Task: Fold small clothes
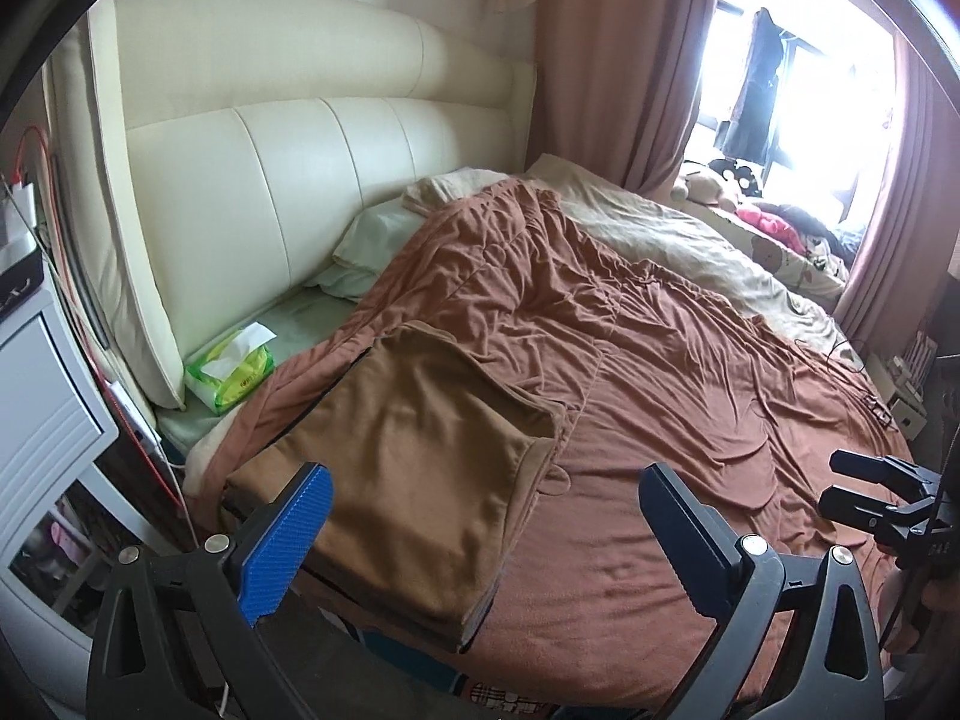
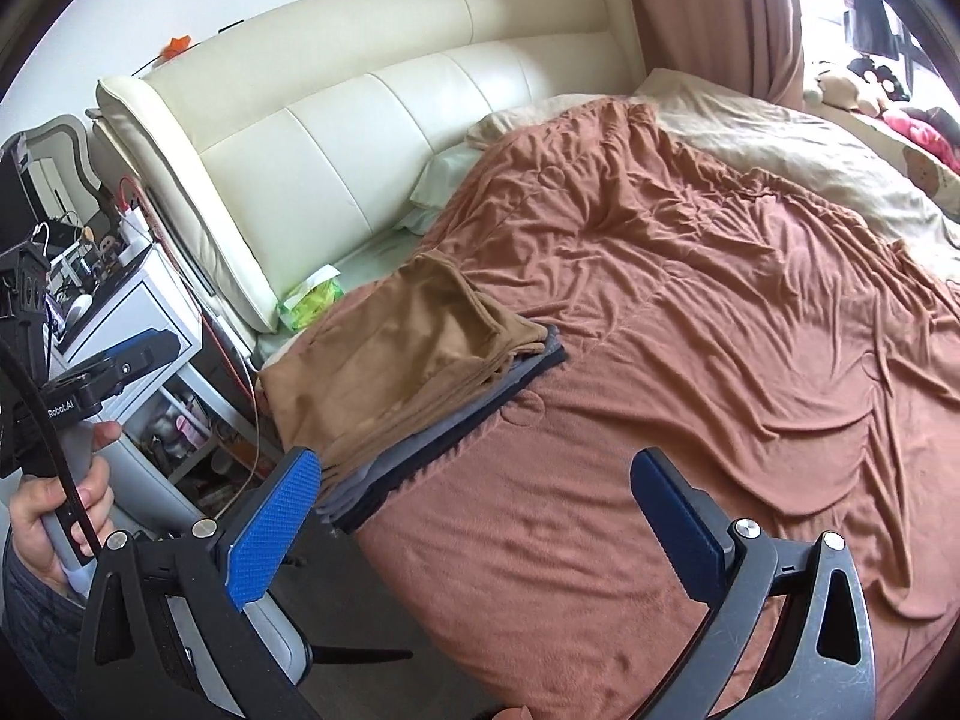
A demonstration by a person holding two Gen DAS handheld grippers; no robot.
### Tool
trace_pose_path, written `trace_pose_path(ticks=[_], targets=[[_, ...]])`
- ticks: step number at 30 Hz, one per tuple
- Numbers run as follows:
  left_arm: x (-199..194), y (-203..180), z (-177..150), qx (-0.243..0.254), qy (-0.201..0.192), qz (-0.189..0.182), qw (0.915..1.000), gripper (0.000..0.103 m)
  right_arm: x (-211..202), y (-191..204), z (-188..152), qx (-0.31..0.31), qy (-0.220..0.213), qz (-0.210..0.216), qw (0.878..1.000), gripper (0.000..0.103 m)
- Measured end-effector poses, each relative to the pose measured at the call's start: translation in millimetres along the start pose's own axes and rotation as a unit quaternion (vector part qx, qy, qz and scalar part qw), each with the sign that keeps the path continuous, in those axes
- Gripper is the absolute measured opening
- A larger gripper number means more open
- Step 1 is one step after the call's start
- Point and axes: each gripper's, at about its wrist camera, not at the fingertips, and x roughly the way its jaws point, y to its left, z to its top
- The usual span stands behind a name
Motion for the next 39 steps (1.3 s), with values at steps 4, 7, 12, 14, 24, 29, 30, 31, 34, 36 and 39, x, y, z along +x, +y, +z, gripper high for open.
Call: trace_pose_path(ticks=[4, 7, 12, 14, 24, 29, 30, 31, 34, 36, 39], targets=[[-18.6, -15.2, -9.4, 0.007, -0.011, -0.003, 0.9999, 0.103, -31.2, -2.6, -16.1, -0.001, -0.012, -0.004, 1.0, 0.103], [-34.0, -28.4, -19.8, 0.017, -0.02, -0.001, 0.9997, 0.103, -53.4, -4.4, -29.7, -0.006, -0.023, -0.015, 1.0, 0.103], [-51.9, -44.1, -37.7, 0.022, -0.024, -0.009, 0.9994, 0.103, -84.4, -6.6, -55.0, -0.006, -0.032, -0.034, 0.999, 0.103], [-58.9, -50.3, -45.8, 0.025, -0.027, -0.015, 0.9992, 0.103, -96.6, -6.7, -65.1, -0.003, -0.037, -0.043, 0.998, 0.103], [-96.0, -67.5, -89.8, 0.022, -0.048, -0.034, 0.998, 0.103, -155.5, 11.8, -118.5, 0.004, -0.076, -0.085, 0.993, 0.103], [-113.7, -74.9, -114.4, 0.023, -0.058, -0.034, 0.9974, 0.103, -183.6, 15.3, -150.6, 0.012, -0.095, -0.092, 0.991, 0.103], [-117.9, -75.8, -119.2, 0.022, -0.062, -0.035, 0.9973, 0.103, -188.7, 15.3, -157.5, 0.012, -0.097, -0.094, 0.991, 0.103], [-123.2, -77.9, -124.9, 0.023, -0.066, -0.037, 0.9969, 0.103, -194.6, 15.5, -165.2, 0.015, -0.099, -0.093, 0.991, 0.103], [-135.8, -83.2, -138.0, 0.03, -0.072, -0.04, 0.9962, 0.103, -215.7, 14.7, -185.9, 0.029, -0.117, -0.097, 0.988, 0.103], [-144.8, -84.6, -146.6, 0.028, -0.078, -0.047, 0.9954, 0.103, -230.5, 13.5, -200.9, 0.033, -0.129, -0.104, 0.986, 0.103], [-157.4, -89.4, -159.8, 0.032, -0.084, -0.049, 0.9947, 0.103, -249.7, 15.8, -222.0, 0.032, -0.142, -0.121, 0.982, 0.103]])
